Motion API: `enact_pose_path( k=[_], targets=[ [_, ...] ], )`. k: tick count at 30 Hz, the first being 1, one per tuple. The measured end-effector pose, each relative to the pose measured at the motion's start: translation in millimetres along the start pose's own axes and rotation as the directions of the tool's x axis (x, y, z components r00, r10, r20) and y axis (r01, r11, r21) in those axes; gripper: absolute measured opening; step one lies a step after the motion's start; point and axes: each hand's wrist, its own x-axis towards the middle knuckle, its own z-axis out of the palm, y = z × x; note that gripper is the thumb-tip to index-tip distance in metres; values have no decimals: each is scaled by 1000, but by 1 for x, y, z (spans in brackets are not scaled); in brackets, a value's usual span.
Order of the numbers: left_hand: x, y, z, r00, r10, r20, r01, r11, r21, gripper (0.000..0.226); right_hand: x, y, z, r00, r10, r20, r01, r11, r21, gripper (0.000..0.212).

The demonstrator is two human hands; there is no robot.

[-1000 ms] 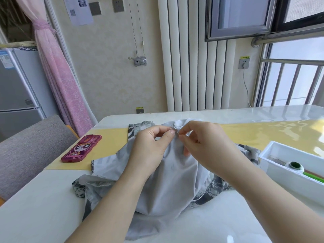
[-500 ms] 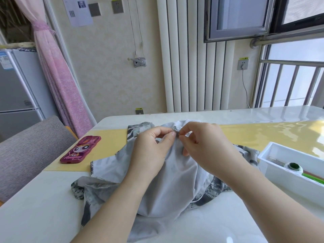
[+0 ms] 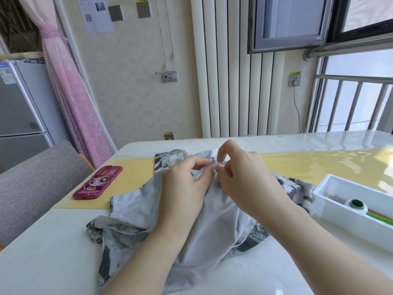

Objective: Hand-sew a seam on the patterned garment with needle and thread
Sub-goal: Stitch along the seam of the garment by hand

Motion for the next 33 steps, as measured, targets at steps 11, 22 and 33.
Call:
enact_pose_path(
  k=[11, 22, 33],
  targets=[
    [4, -11, 1, 972, -215, 92, 234, 917, -325, 21, -7, 10, -14, 987, -120, 107, 73, 926, 370, 8],
    [7, -7, -6, 968, -207, 141, 243, 917, -317, 10, -10, 19, -27, 948, -156, 277, -26, 831, 556, 15],
    [7, -5, -11, 983, -139, 117, 166, 948, -272, 15, -7, 18, -38, 943, -177, 281, -39, 781, 623, 15]
  ],
)
